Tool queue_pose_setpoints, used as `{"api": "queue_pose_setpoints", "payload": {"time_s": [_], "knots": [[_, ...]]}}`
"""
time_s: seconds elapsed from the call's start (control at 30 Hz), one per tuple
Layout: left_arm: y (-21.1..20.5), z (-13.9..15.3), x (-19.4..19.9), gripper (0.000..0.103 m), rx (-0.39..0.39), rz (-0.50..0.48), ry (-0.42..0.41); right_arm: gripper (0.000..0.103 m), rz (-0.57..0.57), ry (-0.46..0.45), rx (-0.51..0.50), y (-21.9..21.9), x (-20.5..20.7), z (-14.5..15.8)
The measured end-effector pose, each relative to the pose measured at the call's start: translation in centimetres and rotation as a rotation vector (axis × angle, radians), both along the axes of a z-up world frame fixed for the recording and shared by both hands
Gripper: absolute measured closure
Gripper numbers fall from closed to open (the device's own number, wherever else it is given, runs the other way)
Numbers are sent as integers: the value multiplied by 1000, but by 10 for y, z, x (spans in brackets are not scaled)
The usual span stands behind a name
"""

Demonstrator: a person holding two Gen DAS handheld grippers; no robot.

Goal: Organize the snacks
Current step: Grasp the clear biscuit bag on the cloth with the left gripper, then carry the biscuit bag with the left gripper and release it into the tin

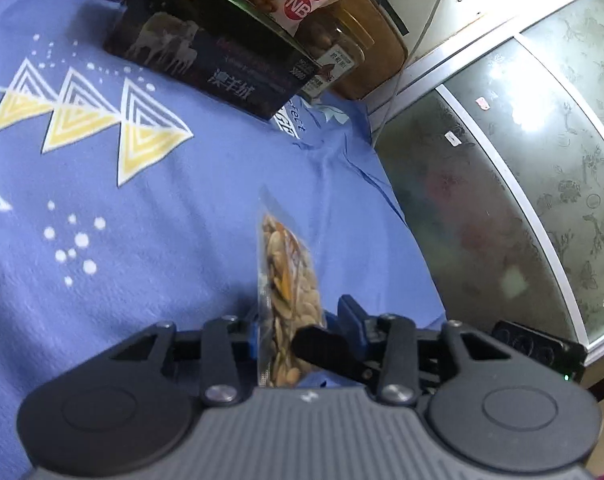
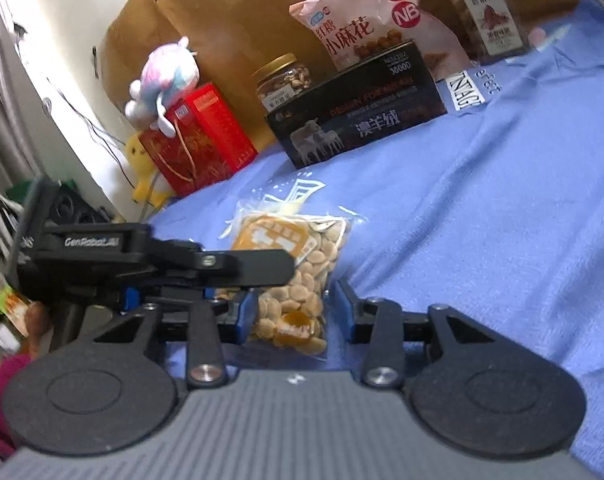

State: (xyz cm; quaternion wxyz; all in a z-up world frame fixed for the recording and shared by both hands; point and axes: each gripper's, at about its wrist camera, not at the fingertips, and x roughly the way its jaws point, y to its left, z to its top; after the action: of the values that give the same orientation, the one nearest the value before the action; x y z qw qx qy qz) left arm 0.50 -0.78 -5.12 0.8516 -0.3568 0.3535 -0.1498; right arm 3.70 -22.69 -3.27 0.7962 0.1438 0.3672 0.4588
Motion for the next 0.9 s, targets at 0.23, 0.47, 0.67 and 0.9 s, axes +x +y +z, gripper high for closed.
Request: {"api": "queue_pose_setpoints", "payload": {"time_s": [0.23, 0.47, 0.67, 0.9], "knots": [[8, 38, 11, 73, 61, 5, -79, 72, -4, 17, 78, -3, 20, 12], [33, 101, 72, 71, 182, 39, -185, 71, -45, -110, 139, 28, 70, 50], [65, 120, 149, 66, 298, 101, -190, 71, -71, -209, 129, 67, 134, 66], [76, 92, 201, 56, 549, 246, -69, 69, -139, -323, -17, 99, 184, 43]]}}
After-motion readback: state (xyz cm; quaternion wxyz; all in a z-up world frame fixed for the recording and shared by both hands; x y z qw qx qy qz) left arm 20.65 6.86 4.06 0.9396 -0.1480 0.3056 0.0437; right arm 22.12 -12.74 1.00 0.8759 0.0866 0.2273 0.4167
